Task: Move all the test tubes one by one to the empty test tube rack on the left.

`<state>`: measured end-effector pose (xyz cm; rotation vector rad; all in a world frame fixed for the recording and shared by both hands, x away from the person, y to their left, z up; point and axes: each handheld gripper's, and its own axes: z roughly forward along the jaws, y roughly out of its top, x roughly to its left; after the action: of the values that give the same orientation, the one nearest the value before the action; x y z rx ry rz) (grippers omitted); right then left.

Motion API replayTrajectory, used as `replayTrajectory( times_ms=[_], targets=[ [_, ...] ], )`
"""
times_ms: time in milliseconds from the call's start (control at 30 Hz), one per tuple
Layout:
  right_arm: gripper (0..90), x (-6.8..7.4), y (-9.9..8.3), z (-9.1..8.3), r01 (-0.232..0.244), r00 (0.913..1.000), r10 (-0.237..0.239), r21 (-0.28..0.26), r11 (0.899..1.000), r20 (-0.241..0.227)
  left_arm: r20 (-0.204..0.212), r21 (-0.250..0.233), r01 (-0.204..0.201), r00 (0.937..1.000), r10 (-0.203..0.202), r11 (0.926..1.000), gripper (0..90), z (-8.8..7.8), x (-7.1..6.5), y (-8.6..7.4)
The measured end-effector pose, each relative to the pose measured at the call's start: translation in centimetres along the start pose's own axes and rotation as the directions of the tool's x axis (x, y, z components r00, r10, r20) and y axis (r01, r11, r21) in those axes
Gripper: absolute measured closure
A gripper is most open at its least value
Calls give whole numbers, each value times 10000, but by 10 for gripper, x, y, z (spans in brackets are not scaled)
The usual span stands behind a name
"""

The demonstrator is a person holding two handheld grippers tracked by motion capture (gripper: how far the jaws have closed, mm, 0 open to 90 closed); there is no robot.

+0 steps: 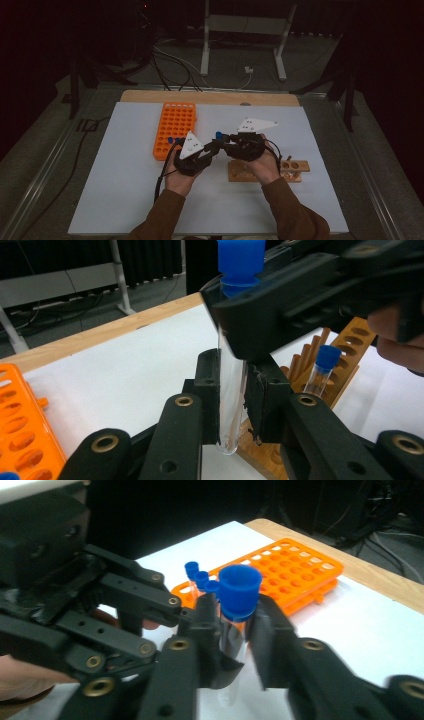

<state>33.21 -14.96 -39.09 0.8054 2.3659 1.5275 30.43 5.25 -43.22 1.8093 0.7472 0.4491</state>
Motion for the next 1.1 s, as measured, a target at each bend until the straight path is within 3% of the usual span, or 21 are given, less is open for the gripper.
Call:
replayTrajectory(
  times_ms=[167, 267, 433, 833, 1100],
  targets=[
    [508, -4, -1, -6, -159, 9998, 158, -186, 9997, -99, -186, 74, 68, 9998, -67, 9999, 780, -2, 4, -1],
    [359, -8, -1, -11, -229, 9997, 227, -132, 9997, -92, -264, 52, 182, 9995, -181, 9998, 782, -4, 7, -2],
    [152, -13, -4, -21, -249, 9991, 258, -274, 9993, 333, -386, 39, 310, 9988, -308, 9995, 783, -8, 12, -3],
    [11, -30, -18, -43, -502, 9952, 544, -533, 9973, 811, -665, -61, 603, 9959, -606, 9982, 783, -21, 23, -6],
    [0, -40, -29, -55, -721, 9887, 792, -592, 9956, 1272, -827, -163, 811, 9932, -822, 9966, 783, -32, 32, -9]
  ],
)
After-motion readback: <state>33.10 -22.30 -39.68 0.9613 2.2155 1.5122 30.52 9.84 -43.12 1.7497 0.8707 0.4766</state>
